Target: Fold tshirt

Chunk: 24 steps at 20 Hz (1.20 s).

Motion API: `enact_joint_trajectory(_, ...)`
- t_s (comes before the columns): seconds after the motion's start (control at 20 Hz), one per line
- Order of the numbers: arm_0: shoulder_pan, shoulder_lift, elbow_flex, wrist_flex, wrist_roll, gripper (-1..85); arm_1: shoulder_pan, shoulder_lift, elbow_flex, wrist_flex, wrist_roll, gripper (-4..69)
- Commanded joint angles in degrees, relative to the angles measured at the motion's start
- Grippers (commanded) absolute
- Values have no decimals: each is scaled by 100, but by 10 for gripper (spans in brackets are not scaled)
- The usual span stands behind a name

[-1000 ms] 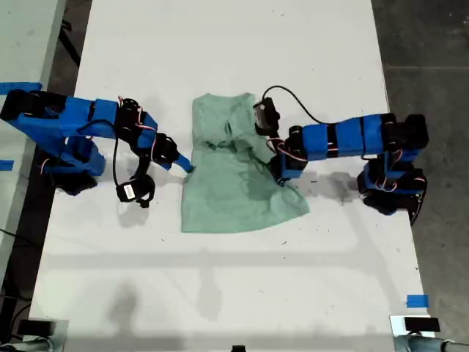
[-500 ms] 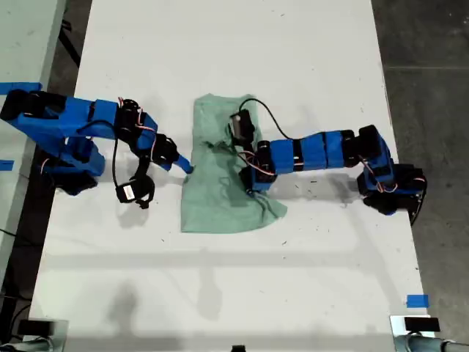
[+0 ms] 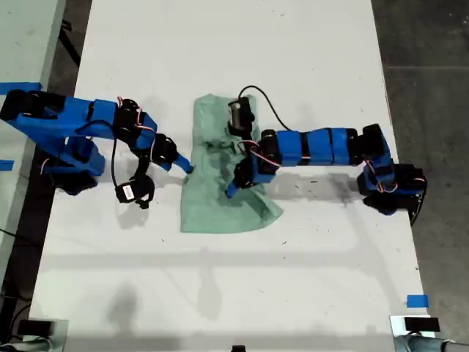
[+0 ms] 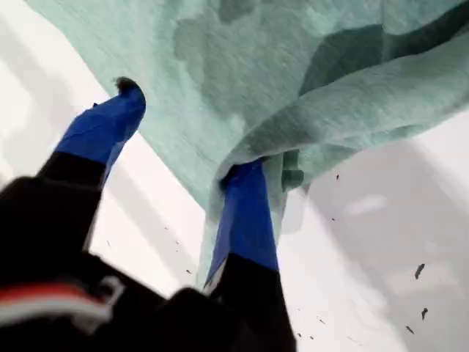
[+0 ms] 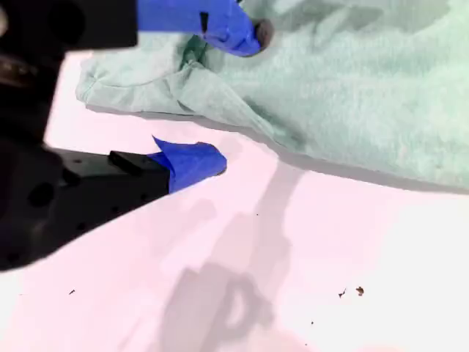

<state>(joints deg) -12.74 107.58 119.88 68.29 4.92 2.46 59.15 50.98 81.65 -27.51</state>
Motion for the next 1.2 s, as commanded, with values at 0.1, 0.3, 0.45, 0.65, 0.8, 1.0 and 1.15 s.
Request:
enact_joint_trajectory(0.1, 79, 483, -132, -70, -88, 225, 334, 1415, -439, 141, -281, 266)
enact_joint_trajectory(0.3, 114, 606, -167, -44, -132, 222, 580, 1652, -448, 360, -431, 258)
enact_joint_trajectory(0.45, 158, 668, -167, -18, -185, 222, 624, 1679, -448, 589, -492, 252)
enact_joint_trajectory(0.65, 229, 721, -193, 9, -264, 222, 571, 1687, -422, 703, -492, 242)
enact_joint_trajectory(0.8, 246, 738, -202, 18, -281, 221, 501, 1687, -369, 747, -466, 236)
enact_joint_trajectory(1.0, 308, 747, -308, 141, -334, 225, 431, 1687, -369, 835, -431, 230)
enact_joint_trajectory(1.15, 369, 571, -325, 202, -404, 231, 396, 1723, -325, 879, -404, 225)
